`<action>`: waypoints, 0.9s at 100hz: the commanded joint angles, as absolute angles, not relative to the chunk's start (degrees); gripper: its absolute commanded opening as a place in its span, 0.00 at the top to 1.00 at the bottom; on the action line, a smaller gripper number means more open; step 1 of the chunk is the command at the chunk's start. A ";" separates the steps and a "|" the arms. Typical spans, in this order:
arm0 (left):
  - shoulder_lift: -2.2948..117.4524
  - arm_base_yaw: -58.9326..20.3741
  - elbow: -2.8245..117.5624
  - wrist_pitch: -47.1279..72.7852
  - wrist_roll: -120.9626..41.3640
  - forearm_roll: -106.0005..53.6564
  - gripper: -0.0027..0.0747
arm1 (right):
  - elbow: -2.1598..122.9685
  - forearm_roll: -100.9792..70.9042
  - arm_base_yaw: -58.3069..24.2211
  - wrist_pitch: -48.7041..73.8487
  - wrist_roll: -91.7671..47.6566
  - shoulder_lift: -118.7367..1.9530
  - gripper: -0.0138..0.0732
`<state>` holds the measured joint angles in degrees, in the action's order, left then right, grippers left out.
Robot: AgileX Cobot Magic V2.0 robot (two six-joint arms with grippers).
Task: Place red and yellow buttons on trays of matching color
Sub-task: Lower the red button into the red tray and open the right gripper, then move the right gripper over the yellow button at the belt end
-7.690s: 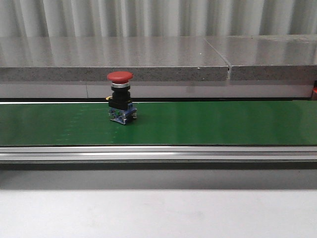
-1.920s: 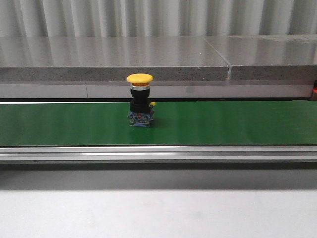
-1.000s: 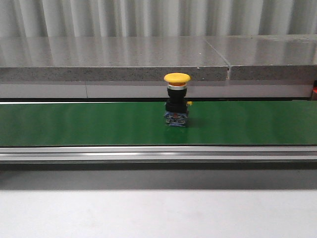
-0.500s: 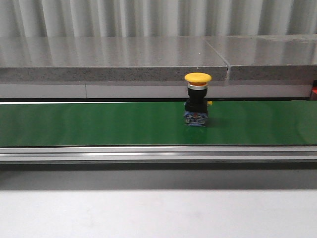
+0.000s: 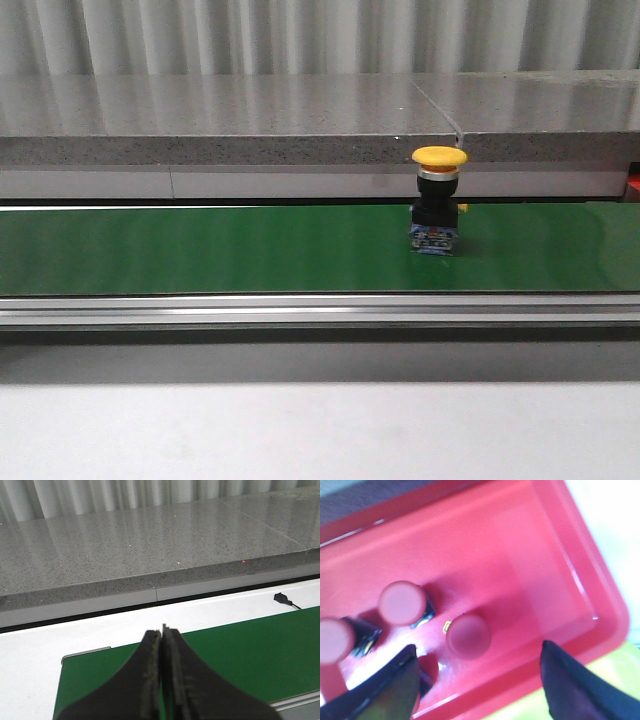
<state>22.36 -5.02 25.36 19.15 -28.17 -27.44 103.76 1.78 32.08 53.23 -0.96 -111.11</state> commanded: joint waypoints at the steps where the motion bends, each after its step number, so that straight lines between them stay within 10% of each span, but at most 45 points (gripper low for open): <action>1: 22.69 -5.45 27.01 15.03 -28.07 -28.63 0.99 | 103.41 2.27 30.93 52.16 -3.30 -103.36 0.26; 90: 22.69 -5.45 27.01 15.03 -28.07 -28.63 0.99 | 64.47 2.22 0.15 58.84 -12.95 -75.40 0.26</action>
<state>22.36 -5.02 25.36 19.15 -28.17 -27.44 64.82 1.80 2.79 59.60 -11.28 -77.34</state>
